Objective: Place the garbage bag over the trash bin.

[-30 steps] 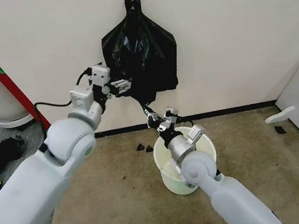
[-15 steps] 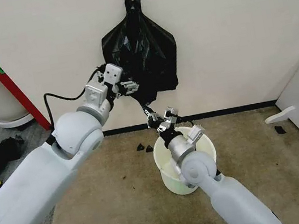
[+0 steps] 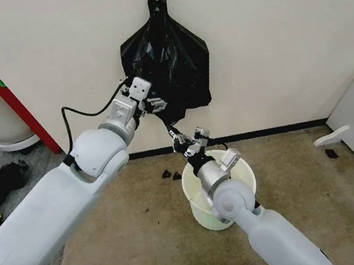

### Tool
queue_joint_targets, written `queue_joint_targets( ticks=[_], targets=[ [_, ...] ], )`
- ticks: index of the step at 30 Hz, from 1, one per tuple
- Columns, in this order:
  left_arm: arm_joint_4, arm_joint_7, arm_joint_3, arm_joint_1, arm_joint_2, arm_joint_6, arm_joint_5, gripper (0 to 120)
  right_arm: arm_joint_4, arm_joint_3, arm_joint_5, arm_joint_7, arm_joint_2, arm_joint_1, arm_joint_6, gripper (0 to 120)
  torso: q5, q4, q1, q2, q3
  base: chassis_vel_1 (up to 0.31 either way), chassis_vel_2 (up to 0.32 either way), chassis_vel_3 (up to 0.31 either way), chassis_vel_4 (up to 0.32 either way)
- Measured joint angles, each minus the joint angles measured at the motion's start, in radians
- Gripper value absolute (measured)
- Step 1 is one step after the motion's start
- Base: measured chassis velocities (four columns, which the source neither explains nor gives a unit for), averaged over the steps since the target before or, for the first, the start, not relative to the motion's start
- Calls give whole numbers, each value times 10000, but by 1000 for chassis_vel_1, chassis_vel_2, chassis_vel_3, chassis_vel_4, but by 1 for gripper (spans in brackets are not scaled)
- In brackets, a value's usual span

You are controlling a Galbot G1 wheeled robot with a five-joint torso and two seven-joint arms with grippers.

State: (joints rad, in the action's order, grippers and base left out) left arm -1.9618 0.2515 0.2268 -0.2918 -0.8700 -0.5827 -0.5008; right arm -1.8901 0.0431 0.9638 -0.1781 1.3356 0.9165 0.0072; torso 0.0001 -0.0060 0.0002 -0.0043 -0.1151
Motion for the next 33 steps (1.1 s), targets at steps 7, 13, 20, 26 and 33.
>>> queue_joint_targets(
  ticks=[7,13,20,26,33],
  targets=[
    [436,-135,365,422,-132,16,526,100,-51,-82,-2,42,-46,82,10,0,0,0,0,0,0,0,0,0,0],
    [473,-77,266,553,-78,-42,854,100,-39,-156,-12,76,-53,139,10,0,0,0,0,0,0,0,0,0,0],
    [341,330,-58,448,82,-225,1077,100,14,-238,-20,108,-49,141,10,0,-1,1,0,0,0,0,0,0,0],
    [118,772,-457,176,159,-339,1121,100,29,-265,-34,124,-56,178,9,0,-1,1,0,0,0,0,0,0,0],
    [-259,881,-639,23,181,-350,1186,100,110,-285,-149,145,4,176,2,0,-1,1,0,0,0,0,0,0,0]
  ],
)
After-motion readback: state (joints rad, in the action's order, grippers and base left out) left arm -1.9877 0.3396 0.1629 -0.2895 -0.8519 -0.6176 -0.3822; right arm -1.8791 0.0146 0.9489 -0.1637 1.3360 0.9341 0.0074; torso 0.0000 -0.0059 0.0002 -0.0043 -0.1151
